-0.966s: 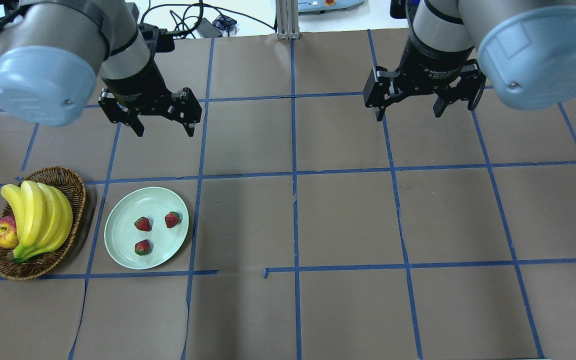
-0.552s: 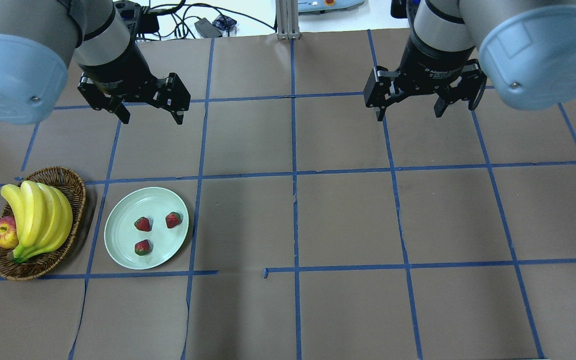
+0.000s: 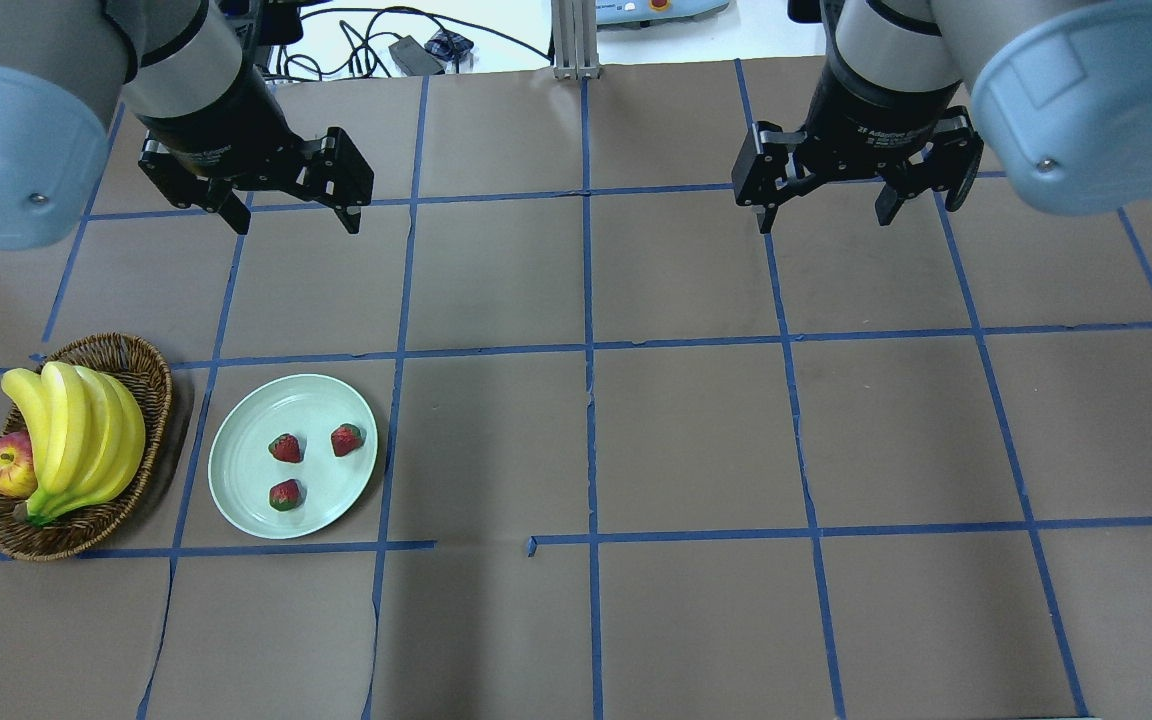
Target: Collect all strawberries into plate
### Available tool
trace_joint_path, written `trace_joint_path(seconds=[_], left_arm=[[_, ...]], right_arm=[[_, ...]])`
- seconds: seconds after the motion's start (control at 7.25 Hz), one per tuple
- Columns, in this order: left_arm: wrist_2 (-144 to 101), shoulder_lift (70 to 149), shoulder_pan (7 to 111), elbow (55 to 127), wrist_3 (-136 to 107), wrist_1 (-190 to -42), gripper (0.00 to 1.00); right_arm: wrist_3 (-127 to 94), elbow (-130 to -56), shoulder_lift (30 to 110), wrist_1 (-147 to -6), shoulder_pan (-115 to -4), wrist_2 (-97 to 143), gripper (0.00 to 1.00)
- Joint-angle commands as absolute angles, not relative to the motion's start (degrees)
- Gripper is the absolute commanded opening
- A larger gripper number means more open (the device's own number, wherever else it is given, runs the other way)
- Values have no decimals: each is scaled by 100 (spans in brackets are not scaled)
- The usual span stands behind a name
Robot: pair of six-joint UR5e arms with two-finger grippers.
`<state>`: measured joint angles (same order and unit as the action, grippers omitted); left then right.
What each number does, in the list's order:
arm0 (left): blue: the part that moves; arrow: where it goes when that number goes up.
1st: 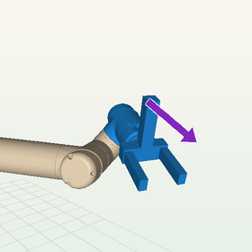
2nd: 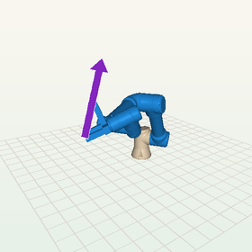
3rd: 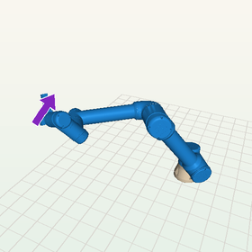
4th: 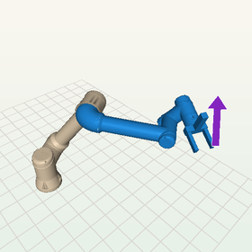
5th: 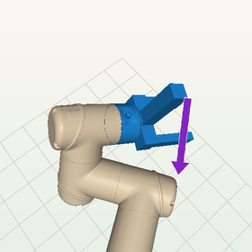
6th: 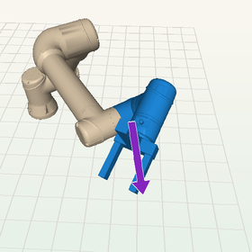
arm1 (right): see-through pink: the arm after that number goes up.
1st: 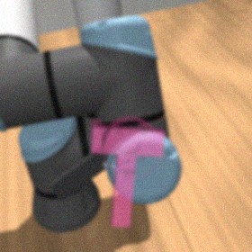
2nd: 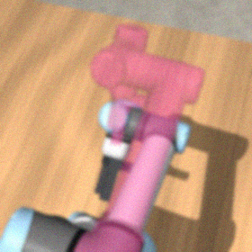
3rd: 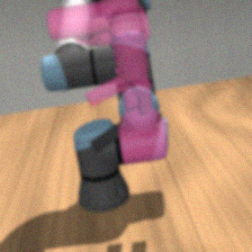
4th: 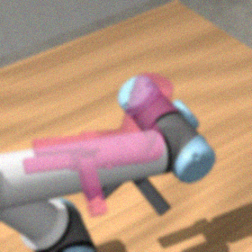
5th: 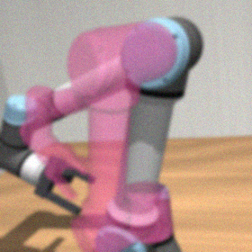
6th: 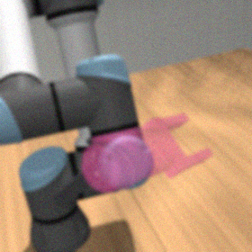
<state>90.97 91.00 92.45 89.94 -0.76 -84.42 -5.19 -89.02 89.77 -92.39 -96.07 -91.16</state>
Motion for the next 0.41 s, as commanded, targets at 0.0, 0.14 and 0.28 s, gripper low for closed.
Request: trace_joint_path(seconds=[0.0, 0.14, 0.28], left_arm=[[9097, 9088, 9246, 8982, -97, -8490, 100], [9097, 9088, 9246, 9017, -97, -8490, 100], [9105, 9079, 9246, 9035, -97, -8490, 100]], right_arm=[[-519, -8912, 8974, -9246, -9606, -9105, 100], [-519, -8912, 8974, -9246, -9606, -9105, 100], [-519, -8912, 8974, -9237, -9606, -9105, 100]])
